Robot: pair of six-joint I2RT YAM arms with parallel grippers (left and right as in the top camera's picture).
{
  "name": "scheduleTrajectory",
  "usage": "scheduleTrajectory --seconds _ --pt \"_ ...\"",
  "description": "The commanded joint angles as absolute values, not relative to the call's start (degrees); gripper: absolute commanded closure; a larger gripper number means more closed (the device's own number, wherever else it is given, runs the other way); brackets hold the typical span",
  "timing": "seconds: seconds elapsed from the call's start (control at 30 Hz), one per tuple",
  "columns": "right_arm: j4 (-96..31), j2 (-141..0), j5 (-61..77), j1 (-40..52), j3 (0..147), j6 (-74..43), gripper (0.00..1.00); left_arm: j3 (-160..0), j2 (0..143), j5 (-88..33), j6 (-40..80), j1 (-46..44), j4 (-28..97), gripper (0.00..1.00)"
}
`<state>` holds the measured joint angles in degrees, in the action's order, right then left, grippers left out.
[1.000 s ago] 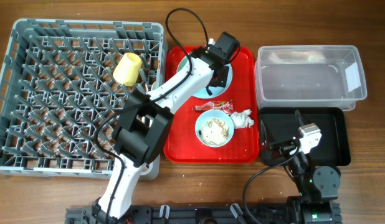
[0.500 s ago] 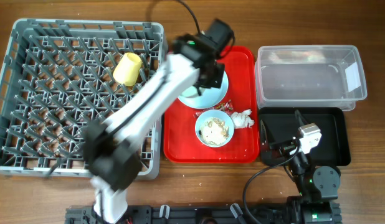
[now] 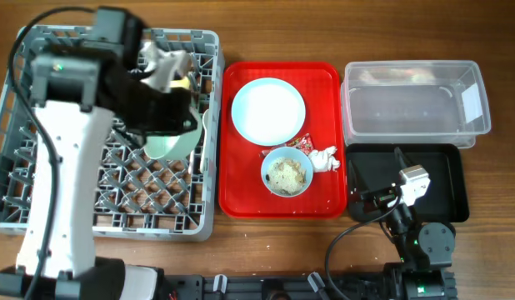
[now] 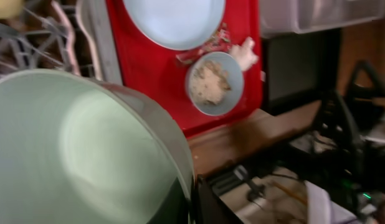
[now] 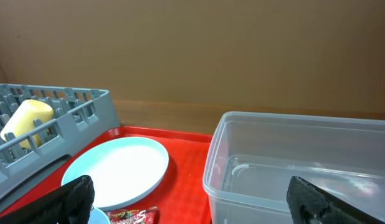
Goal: Sort waste into correct bins and load items into the dishwasher rack
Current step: 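Grasp the green bowl rim and carry it left into the rack, then lower the green bowl upside down into the rack and release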
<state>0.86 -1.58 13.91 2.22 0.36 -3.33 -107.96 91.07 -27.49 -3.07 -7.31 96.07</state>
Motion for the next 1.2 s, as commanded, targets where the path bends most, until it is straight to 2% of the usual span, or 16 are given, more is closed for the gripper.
scheduleTrajectory --seconds 0.0,0.1,0.23,0.37,0.57,0.73,1.17 --pt "1.17 -1.67 14.04 2.57 0.3 -3.16 0.0 -99.57 91.31 -51.18 -20.6 3.95 96.47 0.96" --pt "1.17 -1.67 14.04 2.57 0.3 -3.16 0.0 -91.77 91.35 -60.1 -27.14 11.6 95.2 0.96" --pt "1.17 -1.67 14.06 2.57 0.3 -3.16 0.0 -81.78 93.58 -69.41 -29.65 19.35 89.86 0.96" --pt "1.17 -1.67 14.04 2.57 0.3 -3.16 0.0 -77.38 98.76 -72.73 -29.63 22.13 85.69 0.94" --pt "1.17 -1.67 14.04 2.57 0.3 -3.16 0.0 -77.34 107.61 -72.93 -29.89 21.87 85.69 0.96" --pt "1.17 -1.67 14.04 2.57 0.3 -3.14 0.0 -77.34 108.92 -74.32 -31.55 21.87 86.35 0.96" --pt "1.17 -1.67 14.04 2.57 0.3 -3.16 0.0 -77.34 108.95 -63.75 -32.51 22.31 84.23 0.96"
